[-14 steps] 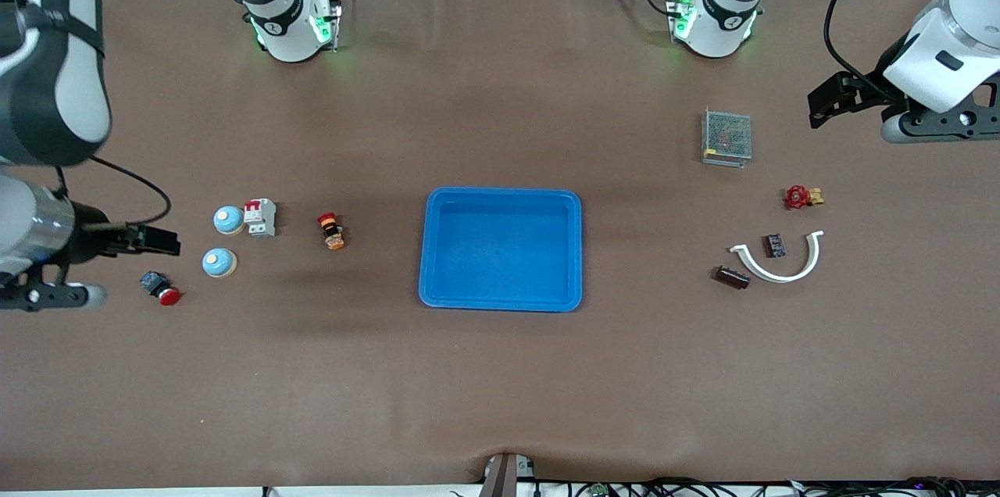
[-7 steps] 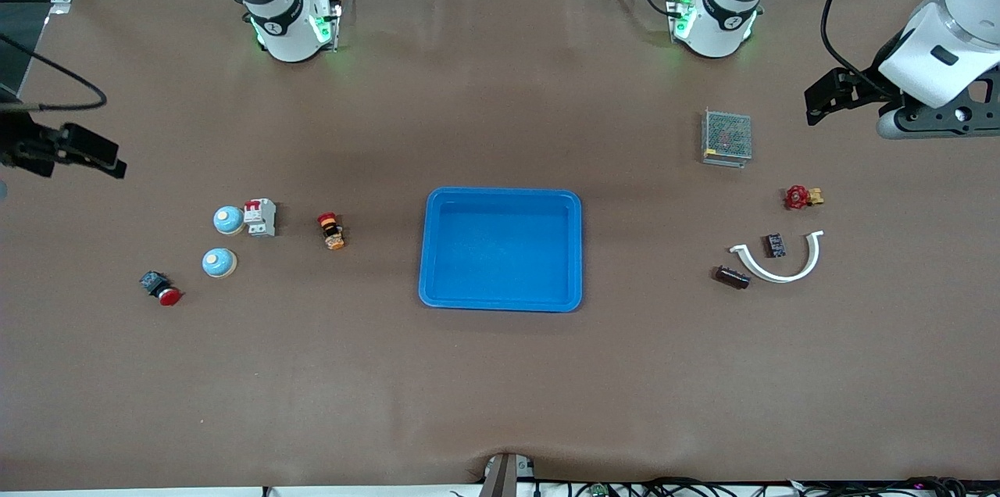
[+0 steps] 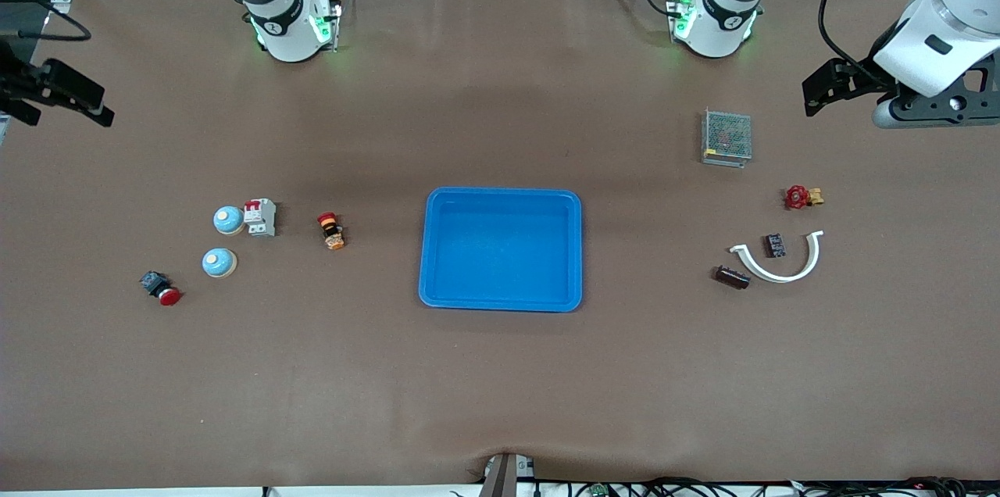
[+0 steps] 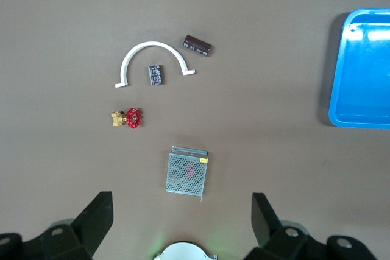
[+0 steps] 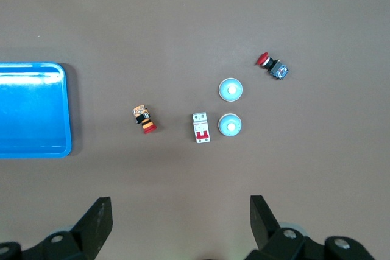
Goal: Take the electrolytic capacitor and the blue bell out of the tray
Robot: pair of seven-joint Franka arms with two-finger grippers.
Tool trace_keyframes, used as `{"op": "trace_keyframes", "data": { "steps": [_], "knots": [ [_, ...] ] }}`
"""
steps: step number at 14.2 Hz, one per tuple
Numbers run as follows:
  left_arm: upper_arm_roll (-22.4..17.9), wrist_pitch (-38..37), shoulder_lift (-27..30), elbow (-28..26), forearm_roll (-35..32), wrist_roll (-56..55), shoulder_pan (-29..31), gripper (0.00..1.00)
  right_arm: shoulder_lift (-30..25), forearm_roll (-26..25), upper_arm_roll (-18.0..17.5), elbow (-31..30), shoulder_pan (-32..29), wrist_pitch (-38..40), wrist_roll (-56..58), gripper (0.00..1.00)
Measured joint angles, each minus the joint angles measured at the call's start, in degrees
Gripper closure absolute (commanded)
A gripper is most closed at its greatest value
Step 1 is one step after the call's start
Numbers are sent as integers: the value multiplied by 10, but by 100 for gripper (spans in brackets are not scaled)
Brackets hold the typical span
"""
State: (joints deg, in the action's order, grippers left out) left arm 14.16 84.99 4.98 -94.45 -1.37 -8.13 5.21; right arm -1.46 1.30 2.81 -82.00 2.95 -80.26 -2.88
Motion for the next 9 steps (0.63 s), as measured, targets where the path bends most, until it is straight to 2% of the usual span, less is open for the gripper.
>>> {"op": "trace_keyframes", "data": {
  "steps": [5, 9],
  "knots": [
    [-2, 0, 12, -4, 0, 0, 1, 0, -61, 0, -11, -53, -7, 0, -2, 0],
    [-6, 2, 16, -4, 11, 0, 2, 0, -77, 0, -23, -77, -25, -8, -2, 0]
  ]
}}
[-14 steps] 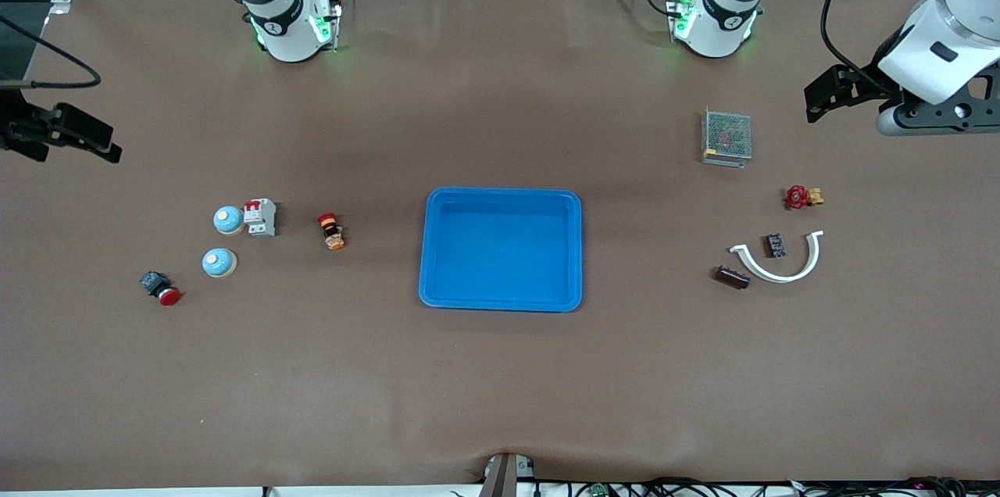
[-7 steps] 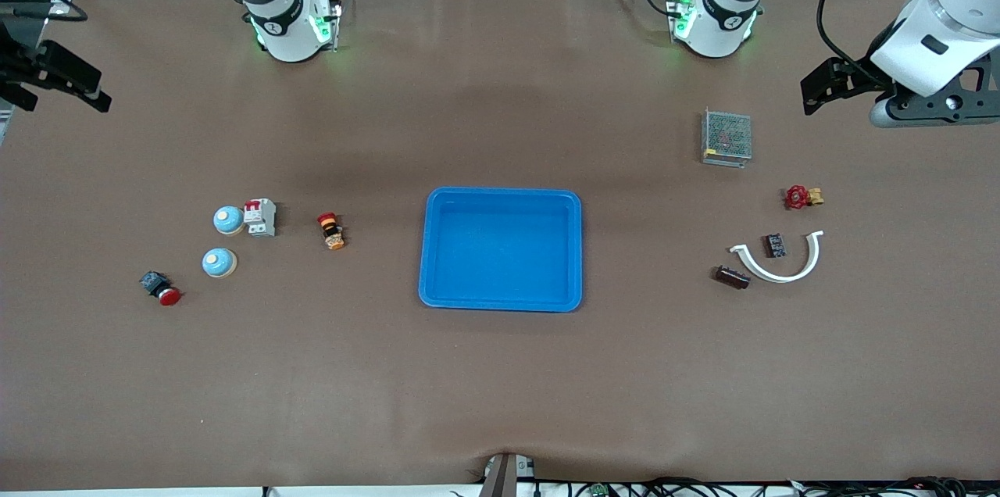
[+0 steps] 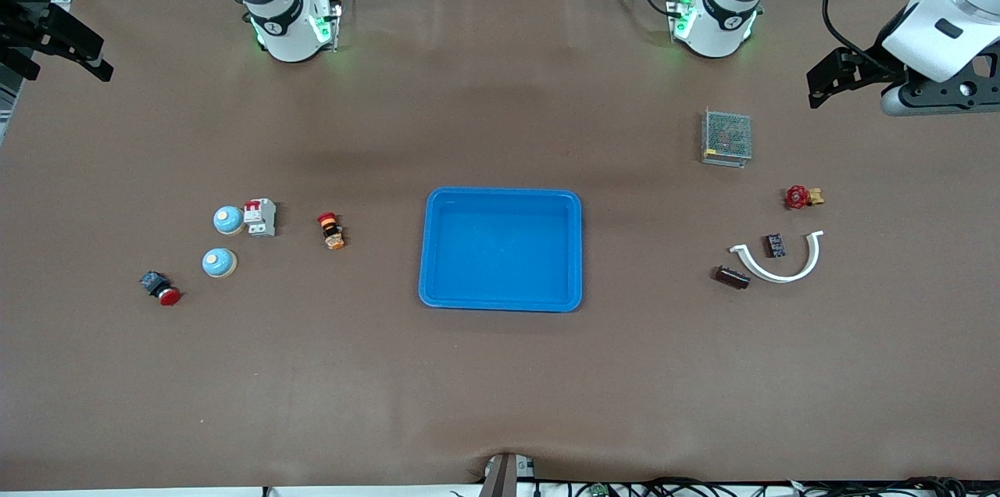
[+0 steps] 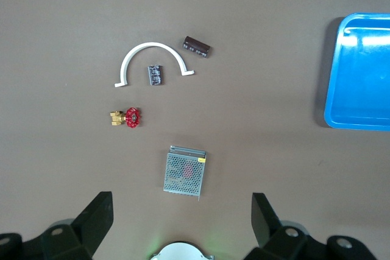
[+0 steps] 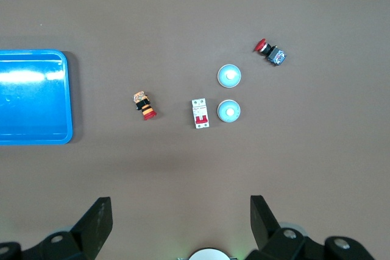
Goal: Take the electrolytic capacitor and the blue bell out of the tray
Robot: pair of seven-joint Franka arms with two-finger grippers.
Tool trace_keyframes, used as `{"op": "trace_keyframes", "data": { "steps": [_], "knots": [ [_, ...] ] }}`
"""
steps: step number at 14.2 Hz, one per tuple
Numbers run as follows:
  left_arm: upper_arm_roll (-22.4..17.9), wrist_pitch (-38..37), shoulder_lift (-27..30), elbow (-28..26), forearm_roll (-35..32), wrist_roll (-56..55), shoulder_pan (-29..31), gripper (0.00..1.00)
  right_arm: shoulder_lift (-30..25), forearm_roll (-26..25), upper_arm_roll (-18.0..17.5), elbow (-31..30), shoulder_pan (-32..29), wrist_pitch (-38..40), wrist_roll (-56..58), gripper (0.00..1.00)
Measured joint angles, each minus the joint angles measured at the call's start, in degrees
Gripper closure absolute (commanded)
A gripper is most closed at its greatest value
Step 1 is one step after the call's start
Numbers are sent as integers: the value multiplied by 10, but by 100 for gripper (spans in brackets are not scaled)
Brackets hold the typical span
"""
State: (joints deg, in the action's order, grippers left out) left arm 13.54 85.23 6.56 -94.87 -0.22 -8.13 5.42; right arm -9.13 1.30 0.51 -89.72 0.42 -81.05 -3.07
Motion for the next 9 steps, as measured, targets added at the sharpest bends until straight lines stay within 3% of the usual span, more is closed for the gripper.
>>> {"op": "trace_keyframes", "data": {
  "steps": [9],
  "knots": [
    [-3, 6, -11, 23, 1, 0, 2, 0, 7, 0, -7, -3, -14, -15, 1, 0]
  ]
}}
